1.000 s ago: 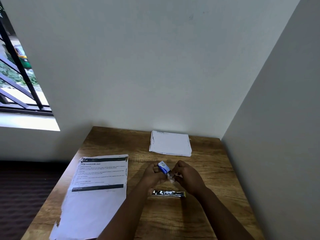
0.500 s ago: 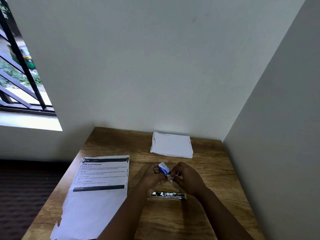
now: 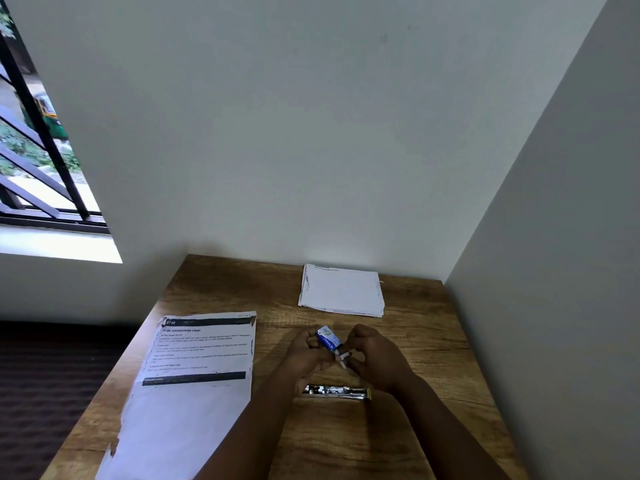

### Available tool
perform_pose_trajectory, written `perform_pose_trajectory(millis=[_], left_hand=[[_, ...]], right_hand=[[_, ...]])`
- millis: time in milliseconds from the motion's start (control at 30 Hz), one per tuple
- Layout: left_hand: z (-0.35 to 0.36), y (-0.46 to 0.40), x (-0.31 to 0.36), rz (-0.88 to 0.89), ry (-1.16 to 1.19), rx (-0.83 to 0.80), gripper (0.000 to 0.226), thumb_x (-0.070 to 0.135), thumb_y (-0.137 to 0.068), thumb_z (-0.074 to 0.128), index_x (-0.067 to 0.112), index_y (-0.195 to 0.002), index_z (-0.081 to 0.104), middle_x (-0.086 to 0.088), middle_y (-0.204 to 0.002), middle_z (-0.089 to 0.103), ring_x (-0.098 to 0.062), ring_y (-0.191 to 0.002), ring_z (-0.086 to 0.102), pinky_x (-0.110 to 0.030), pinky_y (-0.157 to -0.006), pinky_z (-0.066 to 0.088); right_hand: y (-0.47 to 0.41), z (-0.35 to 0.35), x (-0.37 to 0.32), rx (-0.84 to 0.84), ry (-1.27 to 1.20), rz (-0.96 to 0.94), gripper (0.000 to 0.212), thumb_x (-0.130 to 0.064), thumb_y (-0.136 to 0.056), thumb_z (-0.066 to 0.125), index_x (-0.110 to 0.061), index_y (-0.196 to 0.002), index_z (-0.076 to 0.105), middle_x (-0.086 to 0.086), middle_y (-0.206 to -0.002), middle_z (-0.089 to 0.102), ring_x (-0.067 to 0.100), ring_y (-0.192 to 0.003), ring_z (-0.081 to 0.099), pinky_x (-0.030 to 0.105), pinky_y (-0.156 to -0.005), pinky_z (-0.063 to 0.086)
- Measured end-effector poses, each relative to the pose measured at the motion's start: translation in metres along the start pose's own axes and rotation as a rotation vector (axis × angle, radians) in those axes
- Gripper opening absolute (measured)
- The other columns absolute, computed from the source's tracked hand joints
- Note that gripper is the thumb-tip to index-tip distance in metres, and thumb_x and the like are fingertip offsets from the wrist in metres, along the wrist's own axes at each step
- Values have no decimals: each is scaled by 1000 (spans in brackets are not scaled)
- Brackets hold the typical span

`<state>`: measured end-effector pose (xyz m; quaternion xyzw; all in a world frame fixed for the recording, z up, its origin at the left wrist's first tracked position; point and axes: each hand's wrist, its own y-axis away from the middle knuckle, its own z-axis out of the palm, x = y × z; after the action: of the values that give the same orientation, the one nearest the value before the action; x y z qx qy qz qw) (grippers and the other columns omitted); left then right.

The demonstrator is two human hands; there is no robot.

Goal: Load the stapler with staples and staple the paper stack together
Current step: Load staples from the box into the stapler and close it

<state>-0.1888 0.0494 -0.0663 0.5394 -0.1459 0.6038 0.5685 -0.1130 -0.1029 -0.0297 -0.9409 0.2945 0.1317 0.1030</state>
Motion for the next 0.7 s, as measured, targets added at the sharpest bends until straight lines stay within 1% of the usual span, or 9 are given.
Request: perform_pose_trajectory(millis=[133, 200, 267, 367, 400, 433, 567, 700], left_hand=[[3, -1, 0, -4, -6, -31, 57, -22, -71, 68, 4, -121, 56, -21, -112, 66, -29, -95, 67, -30, -67, 61], [5, -1, -1, -3, 2, -38, 57, -22, -71, 69, 3, -121, 57, -20, -109, 68, -28, -93, 68, -30, -65, 61], [6, -2, -1, -2, 10, -34, 58, -23, -70, 69, 5, -119, 58, -18, -107, 68, -27, -92, 68, -29, -63, 60], [5, -4, -1, 3, 14, -19, 57, -22, -70, 70, 7, -117, 58, -20, -112, 66, -28, -94, 68, -30, -66, 60], [4, -4, -1, 2, 10, -15, 55, -21, -70, 71, 8, -116, 58, -19, -111, 66, -27, -94, 68, -30, -65, 60], [3, -4, -1, 2, 4, -15, 54, -21, -70, 71, 10, -113, 59, -17, -108, 67, -26, -93, 69, -29, -64, 60], [2, -3, -1, 9, -27, -28, 50, -20, -70, 72, 16, -103, 62, -10, -98, 69, -22, -86, 70, -27, -59, 60], [1, -2, -1, 8, -34, -23, 49, -20, -70, 72, 13, -104, 61, -7, -93, 69, -20, -83, 69, -27, -63, 60]], right_hand=[[0, -1, 3, 36, 15, -8, 24, -26, -87, 59, -22, -106, 72, -3, -107, 63, 14, -96, 57, 25, -63, 40], [0, -2, 3, 37, 6, 1, 22, -23, -86, 61, -21, -105, 72, -3, -107, 63, 14, -96, 58, 26, -65, 43], [1, -4, 5, 36, -3, -2, 23, -24, -86, 62, -23, -106, 72, -4, -106, 63, 14, -94, 59, 24, -65, 42], [3, -5, 7, 36, -11, -2, 26, -34, -85, 61, -25, -107, 71, -5, -104, 62, 12, -94, 57, 23, -63, 39], [3, -4, 8, 33, -14, -1, 27, -36, -84, 62, -25, -106, 71, -5, -104, 62, 12, -94, 57, 23, -63, 39], [3, -3, 8, 26, -5, -4, 27, -36, -83, 63, -24, -106, 71, -5, -105, 62, 13, -95, 57, 23, -64, 39], [4, 1, 10, 25, 31, -32, 24, -24, -82, 66, -22, -105, 71, -2, -106, 64, 17, -97, 58, 27, -68, 44], [3, 1, 8, 40, -35, -4, 23, -26, -84, 63, -23, -105, 73, -4, -105, 64, 13, -94, 58, 26, -68, 43]])
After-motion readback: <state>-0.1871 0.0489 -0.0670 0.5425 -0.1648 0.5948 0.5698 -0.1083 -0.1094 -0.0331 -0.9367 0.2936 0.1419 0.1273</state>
